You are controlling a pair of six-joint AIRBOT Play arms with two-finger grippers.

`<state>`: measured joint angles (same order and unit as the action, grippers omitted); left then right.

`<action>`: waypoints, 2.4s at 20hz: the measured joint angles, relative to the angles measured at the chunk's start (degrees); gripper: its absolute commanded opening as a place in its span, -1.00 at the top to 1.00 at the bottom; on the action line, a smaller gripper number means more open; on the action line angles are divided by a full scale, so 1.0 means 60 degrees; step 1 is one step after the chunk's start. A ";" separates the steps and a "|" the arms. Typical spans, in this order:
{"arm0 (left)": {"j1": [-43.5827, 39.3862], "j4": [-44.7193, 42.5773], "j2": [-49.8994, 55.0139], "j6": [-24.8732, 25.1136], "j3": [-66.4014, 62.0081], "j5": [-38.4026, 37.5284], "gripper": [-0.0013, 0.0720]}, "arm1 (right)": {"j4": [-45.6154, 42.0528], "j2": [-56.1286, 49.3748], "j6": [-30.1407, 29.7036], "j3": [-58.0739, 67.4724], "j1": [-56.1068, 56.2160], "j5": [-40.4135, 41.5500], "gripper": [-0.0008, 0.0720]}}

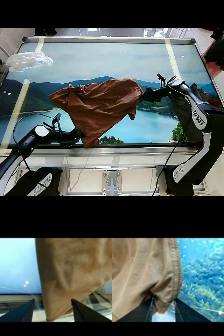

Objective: Fold the shirts.

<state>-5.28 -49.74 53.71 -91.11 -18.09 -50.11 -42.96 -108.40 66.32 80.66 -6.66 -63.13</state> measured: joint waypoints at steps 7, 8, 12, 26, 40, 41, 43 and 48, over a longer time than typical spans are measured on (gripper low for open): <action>-0.0925 0.0299 0.0186 0.0036 0.0018 0.0681 0.35 | 0.0004 -0.0004 0.0000 0.0000 0.0000 -0.0018 0.36; -0.1067 0.0317 0.0197 0.0036 0.0025 0.0780 0.56 | 0.0004 -0.0004 0.0000 0.0000 0.0000 -0.0015 0.50; -0.1322 0.0459 0.0204 0.0036 0.0022 0.1053 0.93 | 0.0091 -0.0004 -0.0029 0.0007 0.0000 0.0157 0.93; 0.1592 -0.4273 -0.2703 0.0106 -0.5195 -0.1778 0.94 | -0.1526 0.4258 -0.0171 0.1756 -0.0248 -0.2393 0.94; 0.2364 -0.6087 -0.1971 0.2295 -1.1850 -0.3337 0.94 | -0.2517 0.9482 0.0463 0.3883 -0.0306 -0.1632 0.94; 0.2364 -0.6014 -0.1366 0.2528 -1.1956 -0.3417 0.94 | -0.2608 0.9122 0.0499 0.3891 -0.0306 -0.1617 0.94; 0.2350 -0.5909 0.0000 0.3034 -1.2087 -0.3483 0.94 | -0.2685 0.8171 0.0594 0.3807 -0.0302 -0.1596 0.94; 0.2266 -0.6266 0.3923 0.4095 -1.2185 -0.3071 -0.57 | -0.2820 0.4481 0.0820 0.3610 -0.0157 -0.0929 0.34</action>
<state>8.32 -87.33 77.25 -66.54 -91.20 -68.53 -59.88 -81.52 71.24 102.32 -7.60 -68.71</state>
